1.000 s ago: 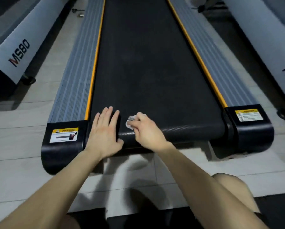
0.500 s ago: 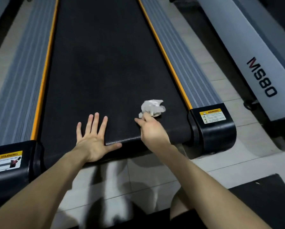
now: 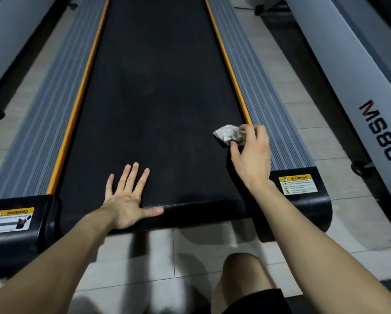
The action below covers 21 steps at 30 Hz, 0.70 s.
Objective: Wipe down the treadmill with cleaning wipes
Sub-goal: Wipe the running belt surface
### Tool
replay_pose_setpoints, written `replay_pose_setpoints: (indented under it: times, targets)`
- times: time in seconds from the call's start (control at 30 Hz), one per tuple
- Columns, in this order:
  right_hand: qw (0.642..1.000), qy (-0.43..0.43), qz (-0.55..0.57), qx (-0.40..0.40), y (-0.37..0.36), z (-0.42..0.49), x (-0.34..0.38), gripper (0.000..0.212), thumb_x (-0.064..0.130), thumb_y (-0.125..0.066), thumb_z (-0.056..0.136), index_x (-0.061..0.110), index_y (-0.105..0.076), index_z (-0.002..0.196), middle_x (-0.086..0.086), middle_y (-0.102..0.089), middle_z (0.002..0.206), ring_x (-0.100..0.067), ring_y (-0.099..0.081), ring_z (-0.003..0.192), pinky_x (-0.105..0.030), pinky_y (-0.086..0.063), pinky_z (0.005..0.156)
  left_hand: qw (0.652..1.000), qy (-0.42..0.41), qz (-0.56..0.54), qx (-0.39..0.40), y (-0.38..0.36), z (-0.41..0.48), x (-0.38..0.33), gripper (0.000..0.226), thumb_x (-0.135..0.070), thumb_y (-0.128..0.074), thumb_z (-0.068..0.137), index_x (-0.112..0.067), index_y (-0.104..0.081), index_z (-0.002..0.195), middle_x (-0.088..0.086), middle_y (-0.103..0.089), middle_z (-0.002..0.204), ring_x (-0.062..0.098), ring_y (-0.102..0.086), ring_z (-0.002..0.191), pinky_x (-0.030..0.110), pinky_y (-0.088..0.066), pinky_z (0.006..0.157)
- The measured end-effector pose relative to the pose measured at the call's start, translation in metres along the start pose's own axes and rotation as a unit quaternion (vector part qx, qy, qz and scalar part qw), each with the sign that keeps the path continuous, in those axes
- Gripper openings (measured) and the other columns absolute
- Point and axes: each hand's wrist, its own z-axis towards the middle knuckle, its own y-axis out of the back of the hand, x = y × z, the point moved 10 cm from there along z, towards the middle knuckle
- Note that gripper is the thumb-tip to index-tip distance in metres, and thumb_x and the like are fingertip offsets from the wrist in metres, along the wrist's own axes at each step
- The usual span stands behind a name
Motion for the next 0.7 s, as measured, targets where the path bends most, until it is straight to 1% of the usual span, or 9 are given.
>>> replay_pose_setpoints:
  times: [0.13, 0.2, 0.3, 0.37, 0.43, 0.53, 0.57, 0.63, 0.7]
  targets:
    - [0.992, 0.074, -0.046, 0.093, -0.052, 0.043, 0.002, 0.037, 0.034, -0.066, 0.102, 0.019, -0.067, 0.136, -0.005, -0.05, 0.145, -0.027, -0.047, 0.136, -0.045, -0.045, 0.109, 1.0, -0.003, -0.013, -0.003, -0.001, -0.001, 0.001, 0.14, -0.117, -0.008, 0.047, -0.044, 0.04, 0.156, -0.011, 0.06, 0.155, 0.009, 0.056, 0.143, 0.055, 0.027, 0.125]
    - [0.982, 0.099, -0.108, 0.117, -0.071, 0.057, 0.005, 0.027, 0.034, -0.061, 0.103, 0.018, -0.077, 0.118, -0.006, -0.053, 0.136, -0.029, -0.048, 0.128, -0.044, -0.045, 0.105, 1.0, -0.004, -0.012, -0.012, 0.002, 0.0, 0.0, 0.141, -0.117, -0.008, 0.047, -0.044, 0.039, 0.157, -0.011, 0.059, 0.156, 0.008, 0.055, 0.144, 0.055, 0.026, 0.126]
    - [0.982, 0.099, -0.136, 0.086, -0.073, 0.052, 0.01, 0.043, 0.047, -0.052, 0.104, 0.014, -0.079, 0.097, -0.006, -0.053, 0.113, -0.027, -0.049, 0.109, -0.043, -0.048, 0.094, 1.0, -0.006, -0.013, -0.013, 0.005, 0.0, -0.001, 0.14, -0.116, -0.007, 0.047, -0.044, 0.039, 0.157, -0.01, 0.058, 0.157, 0.009, 0.055, 0.144, 0.055, 0.026, 0.125]
    - [0.988, 0.084, -0.088, 0.094, -0.075, 0.037, 0.011, 0.051, 0.051, -0.044, 0.109, 0.013, -0.078, 0.105, -0.007, -0.053, 0.111, -0.025, -0.048, 0.106, -0.043, -0.052, 0.093, 1.0, -0.009, -0.014, -0.011, 0.002, 0.0, -0.001, 0.138, -0.116, -0.009, 0.049, -0.044, 0.039, 0.157, -0.009, 0.058, 0.157, 0.009, 0.055, 0.144, 0.055, 0.027, 0.125]
    - [0.986, 0.07, -0.091, 0.124, -0.082, 0.029, 0.008, 0.036, 0.037, -0.048, 0.108, 0.014, -0.075, 0.117, -0.006, -0.051, 0.112, -0.024, -0.049, 0.106, -0.041, -0.055, 0.092, 1.0, -0.006, -0.019, -0.009, -0.001, -0.001, 0.0, 0.138, -0.115, -0.009, 0.05, -0.043, 0.04, 0.157, -0.009, 0.059, 0.156, 0.01, 0.056, 0.144, 0.056, 0.027, 0.125]
    - [0.988, 0.032, -0.08, 0.131, -0.072, 0.037, 0.006, 0.024, 0.016, -0.056, 0.101, 0.014, -0.073, 0.118, -0.003, -0.059, 0.111, -0.025, -0.057, 0.108, -0.037, -0.055, 0.089, 1.0, 0.0, -0.015, -0.004, -0.001, 0.0, 0.001, 0.14, -0.115, -0.006, 0.047, -0.042, 0.041, 0.157, -0.008, 0.061, 0.154, 0.011, 0.056, 0.143, 0.057, 0.028, 0.124]
    - [0.988, 0.023, -0.042, 0.15, -0.067, 0.036, 0.012, 0.027, 0.015, -0.055, 0.101, 0.016, -0.07, 0.123, -0.002, -0.064, 0.109, -0.024, -0.062, 0.105, -0.034, -0.054, 0.085, 1.0, 0.002, -0.014, -0.002, 0.0, 0.0, 0.002, 0.14, -0.115, -0.006, 0.047, -0.041, 0.041, 0.156, -0.008, 0.061, 0.154, 0.012, 0.057, 0.143, 0.057, 0.028, 0.124]
    - [0.973, 0.006, 0.074, 0.22, -0.062, 0.026, 0.026, 0.037, 0.017, -0.058, 0.1, 0.028, -0.058, 0.136, 0.002, -0.069, 0.09, -0.017, -0.068, 0.081, -0.029, -0.052, 0.068, 1.0, 0.002, -0.009, 0.002, 0.0, 0.001, 0.001, 0.137, -0.114, -0.01, 0.052, -0.041, 0.042, 0.155, -0.007, 0.061, 0.154, 0.013, 0.056, 0.143, 0.058, 0.028, 0.124]
    - [0.963, 0.019, 0.088, 0.256, -0.061, 0.012, 0.032, 0.043, 0.019, -0.064, 0.096, 0.034, -0.05, 0.134, -0.001, -0.069, 0.081, -0.019, -0.067, 0.071, -0.036, -0.054, 0.061, 1.0, 0.0, -0.005, 0.0, 0.0, 0.003, 0.0, 0.132, -0.112, -0.022, 0.064, -0.041, 0.042, 0.156, -0.007, 0.061, 0.155, 0.013, 0.056, 0.144, 0.058, 0.027, 0.124]
